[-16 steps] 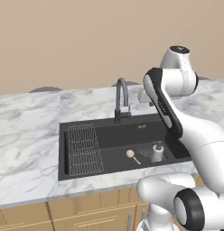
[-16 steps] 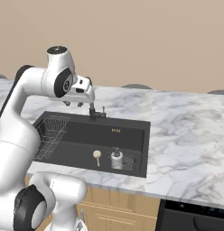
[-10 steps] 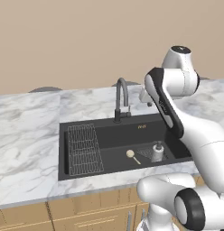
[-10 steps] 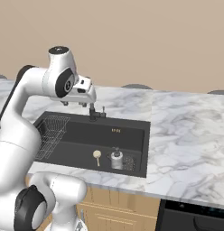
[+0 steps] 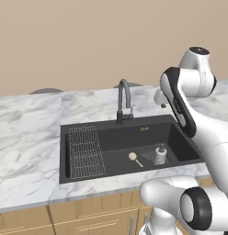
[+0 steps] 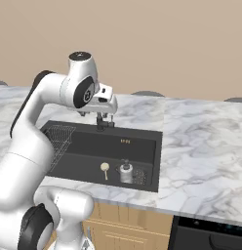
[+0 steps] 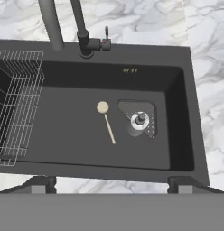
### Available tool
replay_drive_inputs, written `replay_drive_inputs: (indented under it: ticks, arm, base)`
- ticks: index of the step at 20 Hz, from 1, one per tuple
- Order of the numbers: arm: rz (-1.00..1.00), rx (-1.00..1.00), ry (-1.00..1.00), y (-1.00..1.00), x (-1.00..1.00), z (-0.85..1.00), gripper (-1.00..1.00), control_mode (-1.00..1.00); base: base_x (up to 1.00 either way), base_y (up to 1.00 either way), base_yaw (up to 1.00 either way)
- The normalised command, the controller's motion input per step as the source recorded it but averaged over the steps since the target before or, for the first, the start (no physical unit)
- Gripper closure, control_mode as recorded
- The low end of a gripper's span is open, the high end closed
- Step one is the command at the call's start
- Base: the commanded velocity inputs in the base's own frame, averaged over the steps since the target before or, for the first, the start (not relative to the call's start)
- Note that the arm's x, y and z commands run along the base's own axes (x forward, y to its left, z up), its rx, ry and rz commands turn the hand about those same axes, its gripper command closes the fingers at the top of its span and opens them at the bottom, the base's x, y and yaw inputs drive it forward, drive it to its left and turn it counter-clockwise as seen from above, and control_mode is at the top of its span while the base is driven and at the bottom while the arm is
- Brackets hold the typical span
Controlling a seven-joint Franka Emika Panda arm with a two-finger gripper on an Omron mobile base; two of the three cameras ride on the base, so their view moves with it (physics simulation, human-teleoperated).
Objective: Pick up the dish brush and soap dispenser from the sink, and place them back in the cabinet, and close the cabinet doors.
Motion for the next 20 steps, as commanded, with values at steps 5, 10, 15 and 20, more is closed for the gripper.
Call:
replay_drive_inputs:
  ticks: [5, 10, 15, 20]
  arm:
    - [0.01, 0.0, 0.0, -0.34, 0.04, -0.14, -1.0, -1.0]
    - [0.01, 0.0, 0.0, -0.32, 0.08, -0.24, -1.0, -1.0]
    - [0.0, 0.0, 0.0, -0.24, 0.09, -0.29, -1.0, -1.0]
    - [0.0, 0.0, 0.0, -0.19, 0.11, -0.36, -1.0, -1.0]
  base:
    - [0.0, 0.0, 0.0]
    - [0.0, 0.0, 0.0]
    - [0.0, 0.0, 0.0]
    - [0.0, 0.0, 0.0]
